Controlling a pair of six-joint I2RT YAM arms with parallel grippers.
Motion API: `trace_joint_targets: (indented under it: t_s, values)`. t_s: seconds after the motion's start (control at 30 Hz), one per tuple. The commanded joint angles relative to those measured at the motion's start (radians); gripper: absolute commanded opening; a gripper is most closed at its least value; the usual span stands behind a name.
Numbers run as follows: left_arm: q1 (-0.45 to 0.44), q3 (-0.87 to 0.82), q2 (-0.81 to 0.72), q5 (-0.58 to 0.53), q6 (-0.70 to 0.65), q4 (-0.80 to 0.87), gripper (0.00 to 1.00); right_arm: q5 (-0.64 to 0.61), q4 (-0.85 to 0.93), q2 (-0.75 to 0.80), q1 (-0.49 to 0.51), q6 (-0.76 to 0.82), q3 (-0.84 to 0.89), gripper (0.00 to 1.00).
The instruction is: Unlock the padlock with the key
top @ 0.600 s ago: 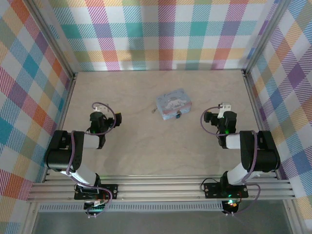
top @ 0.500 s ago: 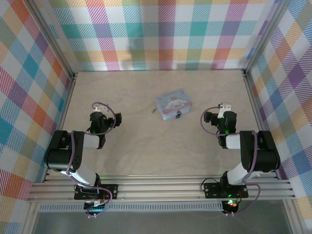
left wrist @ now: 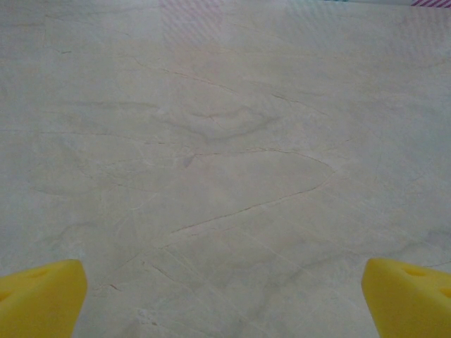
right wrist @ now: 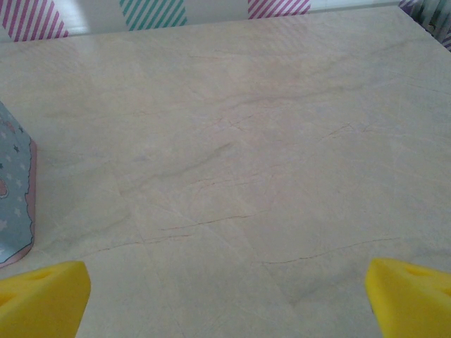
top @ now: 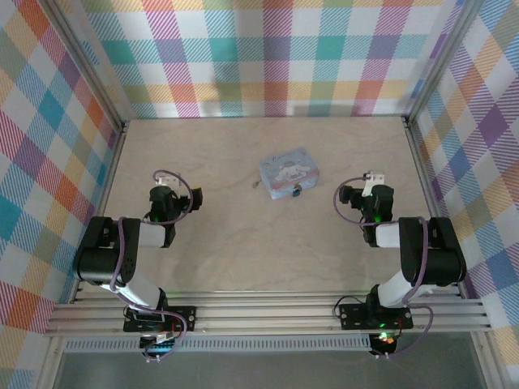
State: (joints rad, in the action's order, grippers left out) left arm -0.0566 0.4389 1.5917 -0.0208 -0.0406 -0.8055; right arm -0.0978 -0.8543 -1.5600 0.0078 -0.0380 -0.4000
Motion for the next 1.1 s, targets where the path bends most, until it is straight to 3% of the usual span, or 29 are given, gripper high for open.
trace_joint_targets:
  t_s: [0.0,1.07]
  values:
    - [0.008,-0.011,-0.026,-0.012,0.01,0.009,1.0,-0.008,-0.01,0.029,0.009,-0.008,0.01,1.0]
    - [0.008,-0.012,-0.027,-0.011,0.01,0.007,1.0,0.032,0.012,0.035,0.009,0.007,0.0,1.0]
